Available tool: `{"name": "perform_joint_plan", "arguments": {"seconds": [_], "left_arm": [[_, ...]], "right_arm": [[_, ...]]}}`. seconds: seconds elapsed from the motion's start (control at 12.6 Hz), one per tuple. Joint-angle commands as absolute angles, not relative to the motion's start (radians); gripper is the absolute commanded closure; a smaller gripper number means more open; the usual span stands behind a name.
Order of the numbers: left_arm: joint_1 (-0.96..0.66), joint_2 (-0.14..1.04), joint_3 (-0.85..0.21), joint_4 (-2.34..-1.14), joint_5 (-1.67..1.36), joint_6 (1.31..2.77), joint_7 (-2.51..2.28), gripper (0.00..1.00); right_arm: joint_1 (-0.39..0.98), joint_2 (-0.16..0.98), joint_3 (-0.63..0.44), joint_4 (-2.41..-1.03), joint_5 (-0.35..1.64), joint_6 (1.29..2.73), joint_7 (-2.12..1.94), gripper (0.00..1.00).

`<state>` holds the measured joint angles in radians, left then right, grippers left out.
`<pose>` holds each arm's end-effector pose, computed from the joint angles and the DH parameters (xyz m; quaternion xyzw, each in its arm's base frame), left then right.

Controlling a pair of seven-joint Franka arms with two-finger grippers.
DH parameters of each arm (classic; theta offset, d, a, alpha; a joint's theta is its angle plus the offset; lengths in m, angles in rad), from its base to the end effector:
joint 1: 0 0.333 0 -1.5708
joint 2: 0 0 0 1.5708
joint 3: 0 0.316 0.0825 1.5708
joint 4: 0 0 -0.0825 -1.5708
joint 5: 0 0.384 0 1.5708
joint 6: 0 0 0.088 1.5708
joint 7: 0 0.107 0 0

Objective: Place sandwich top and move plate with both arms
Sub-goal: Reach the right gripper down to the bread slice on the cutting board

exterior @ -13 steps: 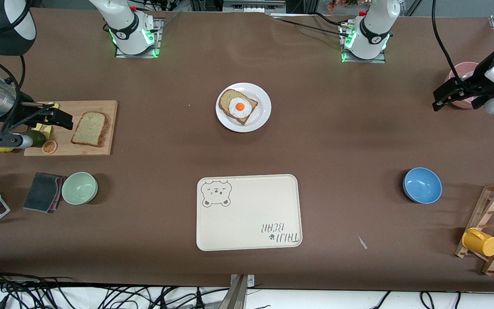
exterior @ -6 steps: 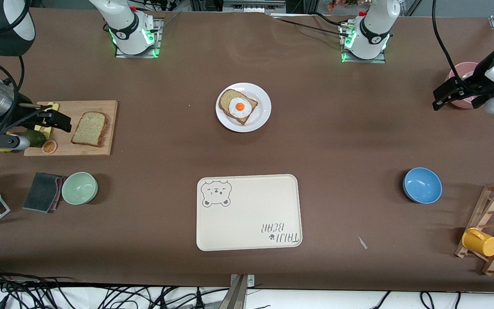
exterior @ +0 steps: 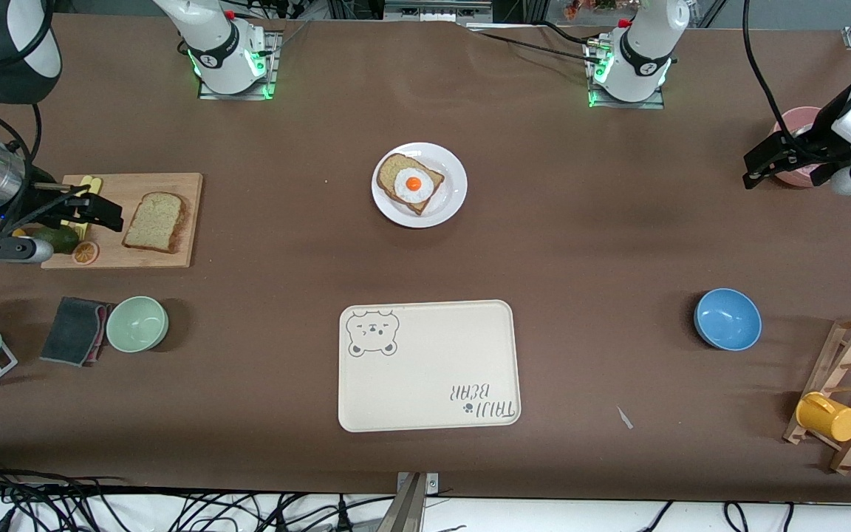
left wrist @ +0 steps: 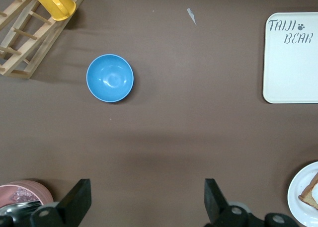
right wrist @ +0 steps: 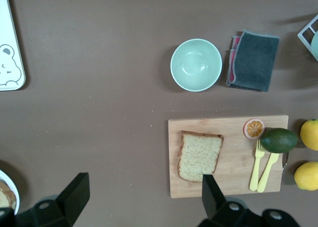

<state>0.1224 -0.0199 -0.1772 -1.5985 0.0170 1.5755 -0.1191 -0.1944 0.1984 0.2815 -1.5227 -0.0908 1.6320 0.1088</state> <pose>0.5478 -0.0292 0.6227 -0.9994 -0.0321 0.0008 0.0104 0.6114 0.0295 0.5405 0.9990 -0.0077 -0.0387 0.0216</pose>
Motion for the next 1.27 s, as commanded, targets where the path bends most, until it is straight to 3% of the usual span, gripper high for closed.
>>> {"name": "perform_joint_plan", "arguments": {"seconds": [0.0,0.4,0.64,0.95,1.19], "left_arm": [[0.121,-0.009,-0.184,-1.568,-0.008,1.551,-0.135,0.00],[0.126,-0.008,-0.184,-1.568,-0.008,1.528,-0.135,0.00],[0.127,-0.008,-0.184,-1.568,-0.008,1.528,-0.135,0.00],[0.130,-0.006,-0.184,-1.568,-0.006,1.528,-0.135,0.00],[0.127,-0.006,-0.184,-1.568,-0.008,1.528,-0.135,0.00]], "right_arm": [[-0.199,0.209,0.284,-1.516,-0.092,1.638,0.092,0.01],[-0.199,0.184,0.287,-1.635,-0.100,1.738,0.100,0.01],[-0.199,0.132,0.285,-1.811,-0.103,1.912,0.103,0.01],[-0.201,0.129,0.261,-1.952,-0.106,2.034,0.104,0.01],[-0.201,0.138,0.242,-2.132,-0.107,2.266,0.130,0.01]]}}
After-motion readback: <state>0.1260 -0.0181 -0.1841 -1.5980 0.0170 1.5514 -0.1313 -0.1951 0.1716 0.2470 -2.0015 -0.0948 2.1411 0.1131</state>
